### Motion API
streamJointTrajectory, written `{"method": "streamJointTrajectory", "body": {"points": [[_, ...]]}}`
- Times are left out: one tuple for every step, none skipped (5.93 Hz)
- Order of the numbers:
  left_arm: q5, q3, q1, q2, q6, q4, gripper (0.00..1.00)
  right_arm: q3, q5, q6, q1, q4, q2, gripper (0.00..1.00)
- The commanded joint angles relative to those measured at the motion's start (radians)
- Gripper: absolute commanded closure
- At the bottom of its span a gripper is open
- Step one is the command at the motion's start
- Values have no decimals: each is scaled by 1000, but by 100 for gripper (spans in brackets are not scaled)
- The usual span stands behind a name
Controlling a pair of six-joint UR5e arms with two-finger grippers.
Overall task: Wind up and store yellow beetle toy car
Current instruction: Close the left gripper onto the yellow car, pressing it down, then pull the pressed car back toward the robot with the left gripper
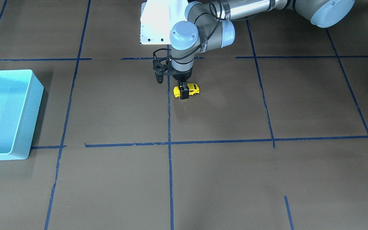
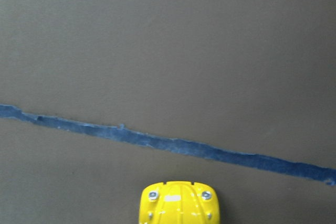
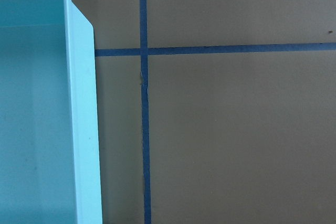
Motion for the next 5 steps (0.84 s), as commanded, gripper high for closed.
{"method": "streamJointTrajectory", "body": {"points": [[2, 1, 2, 2, -6, -6, 0, -1, 0, 0, 0, 0, 0, 0], [6, 8, 2, 2, -6, -26, 3, 1, 2, 0, 0, 0, 2, 0], [43, 9, 2, 2, -4, -29, 12, -1, 0, 0, 0, 0, 0, 0], [44, 9, 2, 1, -4, -29, 19, -1, 2, 0, 0, 0, 0, 0], [43, 9, 1, 2, 3, -29, 36, -1, 2, 0, 0, 0, 0, 0]]}}
